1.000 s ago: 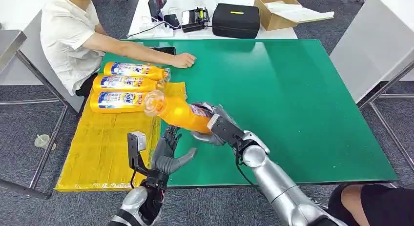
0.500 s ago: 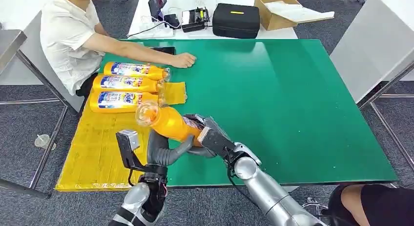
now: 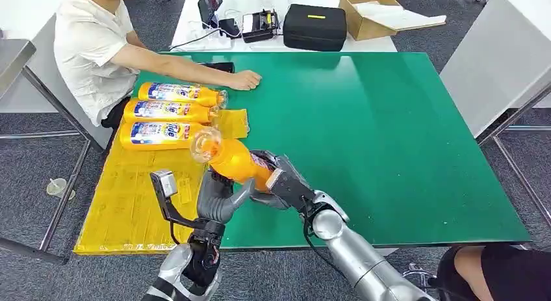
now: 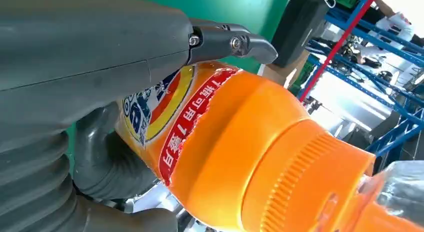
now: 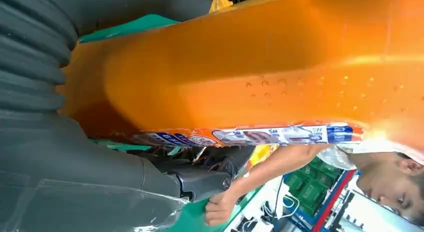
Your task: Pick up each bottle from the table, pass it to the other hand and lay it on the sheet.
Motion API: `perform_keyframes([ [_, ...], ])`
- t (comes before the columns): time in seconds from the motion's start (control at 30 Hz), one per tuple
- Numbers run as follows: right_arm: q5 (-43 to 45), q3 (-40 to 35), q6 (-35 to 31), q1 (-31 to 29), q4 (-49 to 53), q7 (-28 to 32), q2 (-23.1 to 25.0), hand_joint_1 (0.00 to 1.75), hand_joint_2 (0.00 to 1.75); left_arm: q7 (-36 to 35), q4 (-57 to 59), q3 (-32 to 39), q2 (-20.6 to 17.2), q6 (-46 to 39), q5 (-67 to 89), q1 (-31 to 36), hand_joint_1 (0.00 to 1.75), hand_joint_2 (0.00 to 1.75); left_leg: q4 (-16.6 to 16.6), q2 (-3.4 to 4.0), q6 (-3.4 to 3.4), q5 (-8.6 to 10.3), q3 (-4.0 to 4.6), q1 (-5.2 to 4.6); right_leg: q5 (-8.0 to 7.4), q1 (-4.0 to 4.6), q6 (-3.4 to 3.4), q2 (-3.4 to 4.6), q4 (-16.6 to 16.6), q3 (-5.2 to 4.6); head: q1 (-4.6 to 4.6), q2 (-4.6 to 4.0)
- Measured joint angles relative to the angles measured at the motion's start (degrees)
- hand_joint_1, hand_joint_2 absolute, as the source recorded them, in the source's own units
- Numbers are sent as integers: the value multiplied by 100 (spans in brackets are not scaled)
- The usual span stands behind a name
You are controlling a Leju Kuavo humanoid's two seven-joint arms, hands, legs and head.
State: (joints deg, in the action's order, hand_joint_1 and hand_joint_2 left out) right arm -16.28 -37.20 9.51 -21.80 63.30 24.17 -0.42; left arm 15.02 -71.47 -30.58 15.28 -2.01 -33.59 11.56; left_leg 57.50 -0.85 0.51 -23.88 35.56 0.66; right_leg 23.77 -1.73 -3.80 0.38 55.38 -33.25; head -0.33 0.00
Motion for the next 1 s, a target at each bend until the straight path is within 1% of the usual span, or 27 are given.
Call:
perform_keyframes([
  [0.2,0,-11,2,-12,-31,2,0,175,175,-2,22,0,-7,11,0,7,7,175,0,-1,0,0,1,0,0,-1,0,-1,0,0,2,0],
  [0.23,0,-11,0,-12,-31,0,0,175,175,-2,24,0,-7,17,0,6,73,175,0,-1,0,0,1,0,0,-1,0,-1,0,0,2,0],
  [0.3,0,-11,0,-12,-31,2,0,175,175,-2,26,0,-7,24,0,7,73,175,0,-1,0,0,1,0,0,-1,0,-1,0,0,2,0],
  [0.33,0,-11,2,-12,-31,2,0,175,175,-2,26,2,-7,24,0,7,175,175,0,-1,0,0,1,0,0,0,0,-1,0,0,2,0],
  [0.57,35,-28,13,-14,-35,31,0,175,175,26,72,2,-7,42,-7,55,175,175,0,-1,0,0,1,0,0,0,0,-1,0,0,2,0],
  [0.77,131,-48,96,-24,-33,55,33,175,175,446,92,-59,-2,-278,503,78,175,175,0,-2,0,0,1,0,0,-1,0,-1,0,-1,2,0],
  [1.0,173,-201,171,-97,2,22,44,175,175,732,92,-116,28,-603,998,96,175,175,0,-1,0,0,1,0,0,0,0,-1,0,-1,2,0],
])
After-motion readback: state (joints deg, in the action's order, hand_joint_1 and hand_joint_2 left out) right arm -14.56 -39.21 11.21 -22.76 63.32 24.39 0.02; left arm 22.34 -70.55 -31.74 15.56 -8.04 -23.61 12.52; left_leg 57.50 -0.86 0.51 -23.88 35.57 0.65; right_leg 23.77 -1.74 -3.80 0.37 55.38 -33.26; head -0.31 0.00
